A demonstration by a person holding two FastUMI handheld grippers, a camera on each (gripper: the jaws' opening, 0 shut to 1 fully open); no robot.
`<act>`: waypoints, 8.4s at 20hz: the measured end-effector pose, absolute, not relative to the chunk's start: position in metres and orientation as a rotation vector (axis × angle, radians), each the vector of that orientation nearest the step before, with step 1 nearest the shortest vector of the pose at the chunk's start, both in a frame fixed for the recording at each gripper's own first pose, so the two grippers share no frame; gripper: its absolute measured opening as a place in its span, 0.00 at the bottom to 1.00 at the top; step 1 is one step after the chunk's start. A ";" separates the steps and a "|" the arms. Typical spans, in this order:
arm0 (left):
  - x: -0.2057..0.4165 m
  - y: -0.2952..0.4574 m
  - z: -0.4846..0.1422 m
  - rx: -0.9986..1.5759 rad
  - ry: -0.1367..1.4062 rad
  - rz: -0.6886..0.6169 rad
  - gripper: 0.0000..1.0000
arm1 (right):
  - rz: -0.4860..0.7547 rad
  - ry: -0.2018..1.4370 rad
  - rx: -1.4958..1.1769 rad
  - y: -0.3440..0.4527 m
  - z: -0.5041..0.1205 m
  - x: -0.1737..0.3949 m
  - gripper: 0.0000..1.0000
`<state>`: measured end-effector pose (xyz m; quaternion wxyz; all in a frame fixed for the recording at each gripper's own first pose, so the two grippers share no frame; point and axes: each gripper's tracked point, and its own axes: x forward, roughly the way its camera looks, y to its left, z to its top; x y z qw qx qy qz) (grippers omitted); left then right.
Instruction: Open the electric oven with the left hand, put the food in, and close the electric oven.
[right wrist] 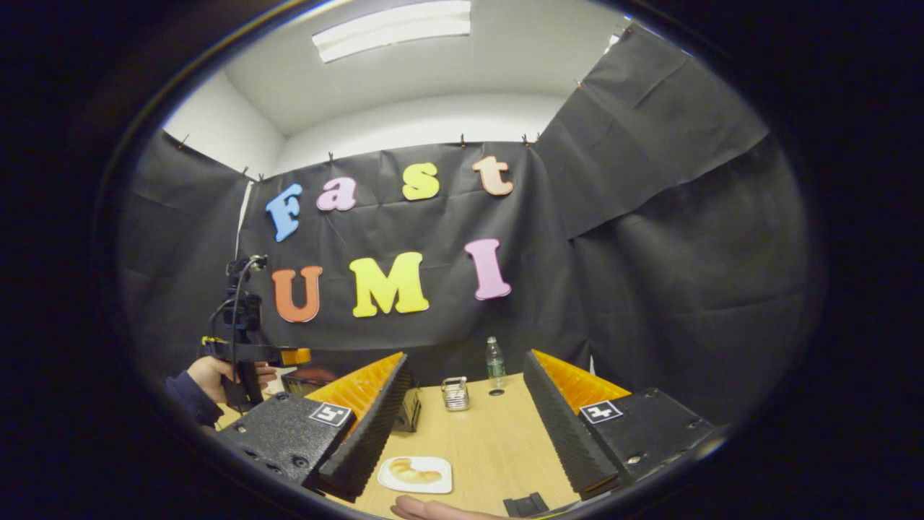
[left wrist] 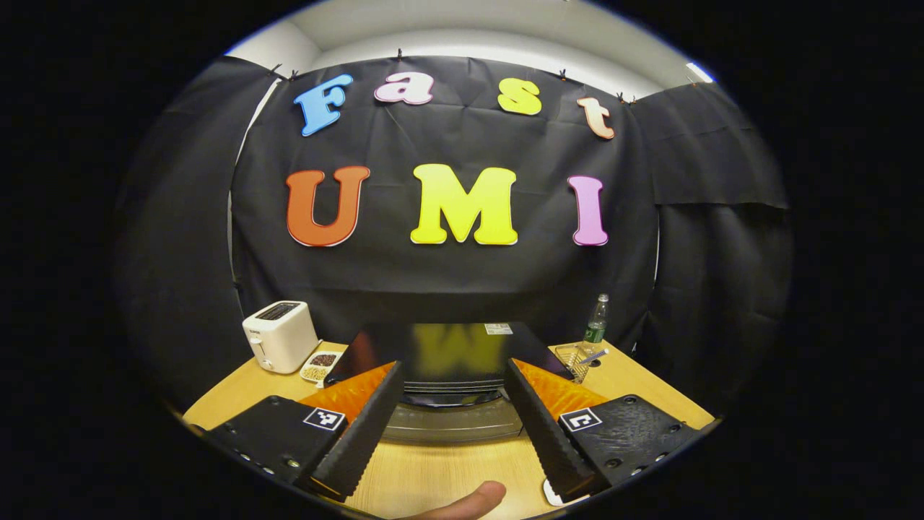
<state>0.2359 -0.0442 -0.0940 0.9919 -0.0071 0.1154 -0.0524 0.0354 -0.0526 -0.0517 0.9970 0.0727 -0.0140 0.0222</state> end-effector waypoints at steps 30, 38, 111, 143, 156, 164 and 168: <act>0.189 -0.039 -0.201 0.030 0.374 -0.093 0.98 | 0.029 0.086 0.108 -0.054 -0.099 0.048 0.96; 0.148 -0.038 -0.238 0.031 0.421 -0.105 0.98 | 0.040 0.132 0.080 -0.038 -0.115 0.056 0.96; -0.053 0.046 -0.042 0.005 -0.018 -0.052 0.96 | 0.305 0.676 0.027 0.136 -0.315 0.129 0.53; 0.015 0.139 -0.081 0.043 0.146 0.079 0.96 | 0.310 0.259 0.374 0.369 -0.302 0.380 0.50; 0.007 0.124 -0.085 0.045 0.154 0.071 0.96 | 0.393 0.464 0.324 0.346 -0.323 0.328 0.76; -0.018 0.098 -0.085 0.017 0.157 0.068 0.96 | 0.420 0.333 0.296 0.278 -0.262 0.255 0.91; -0.016 0.084 -0.096 -0.012 0.170 0.056 0.96 | 0.416 0.201 0.260 0.237 -0.207 0.221 0.93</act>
